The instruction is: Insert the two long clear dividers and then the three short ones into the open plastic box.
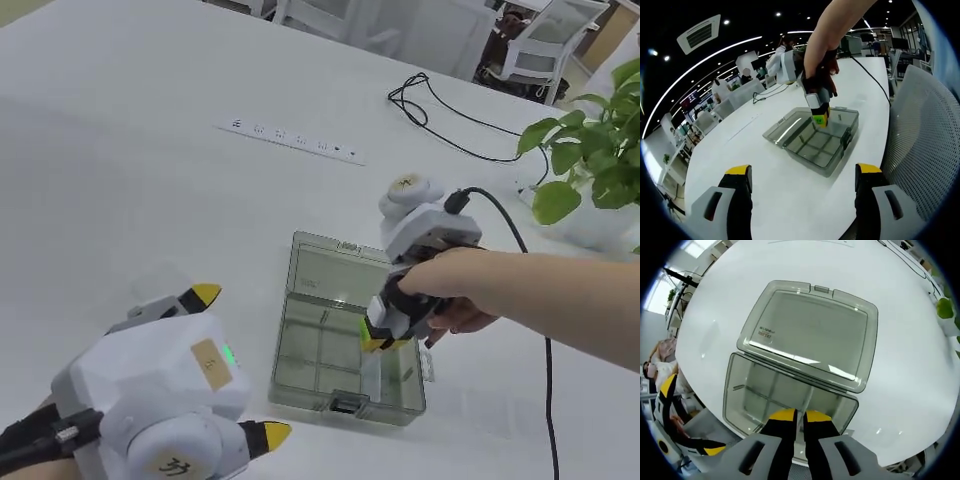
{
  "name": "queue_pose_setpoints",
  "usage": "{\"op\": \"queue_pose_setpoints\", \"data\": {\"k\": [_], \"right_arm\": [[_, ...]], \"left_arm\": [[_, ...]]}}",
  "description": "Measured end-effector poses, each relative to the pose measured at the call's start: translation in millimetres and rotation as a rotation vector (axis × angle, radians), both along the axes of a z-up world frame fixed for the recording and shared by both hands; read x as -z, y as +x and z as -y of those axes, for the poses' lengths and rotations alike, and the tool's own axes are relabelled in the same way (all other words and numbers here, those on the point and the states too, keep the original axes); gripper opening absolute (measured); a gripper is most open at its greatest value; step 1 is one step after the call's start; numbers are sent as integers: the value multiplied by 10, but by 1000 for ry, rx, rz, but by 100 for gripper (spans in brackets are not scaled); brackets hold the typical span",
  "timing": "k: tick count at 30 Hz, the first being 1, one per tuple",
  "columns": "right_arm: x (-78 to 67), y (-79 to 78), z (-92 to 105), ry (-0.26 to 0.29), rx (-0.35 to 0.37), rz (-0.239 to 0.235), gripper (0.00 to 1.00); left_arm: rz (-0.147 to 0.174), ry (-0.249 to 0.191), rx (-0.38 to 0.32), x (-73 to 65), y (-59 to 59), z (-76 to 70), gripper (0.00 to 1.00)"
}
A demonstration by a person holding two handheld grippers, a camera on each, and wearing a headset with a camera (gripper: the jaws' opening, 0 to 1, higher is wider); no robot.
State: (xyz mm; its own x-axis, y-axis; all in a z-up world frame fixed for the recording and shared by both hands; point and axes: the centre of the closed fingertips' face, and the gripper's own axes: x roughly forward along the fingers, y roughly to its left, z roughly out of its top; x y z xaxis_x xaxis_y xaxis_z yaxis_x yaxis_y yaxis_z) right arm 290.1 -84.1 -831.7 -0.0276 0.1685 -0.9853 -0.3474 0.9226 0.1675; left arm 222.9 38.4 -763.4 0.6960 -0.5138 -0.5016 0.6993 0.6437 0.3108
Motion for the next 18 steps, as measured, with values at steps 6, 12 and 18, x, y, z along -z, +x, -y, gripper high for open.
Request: {"op": "queue_pose_setpoints", "data": {"k": [6,12,18], "right_arm": [[1,-6,-35,28,-39,7,11],[-32,-46,-136,108,-42,20,27],[-61,-3,-199,163,-57,67,45]], "left_arm": [[-3,-1,-2,6,2,-10,86],[-10,1,4,19,-7,-2,86],[-15,7,9,32,-8,5,86]]}}
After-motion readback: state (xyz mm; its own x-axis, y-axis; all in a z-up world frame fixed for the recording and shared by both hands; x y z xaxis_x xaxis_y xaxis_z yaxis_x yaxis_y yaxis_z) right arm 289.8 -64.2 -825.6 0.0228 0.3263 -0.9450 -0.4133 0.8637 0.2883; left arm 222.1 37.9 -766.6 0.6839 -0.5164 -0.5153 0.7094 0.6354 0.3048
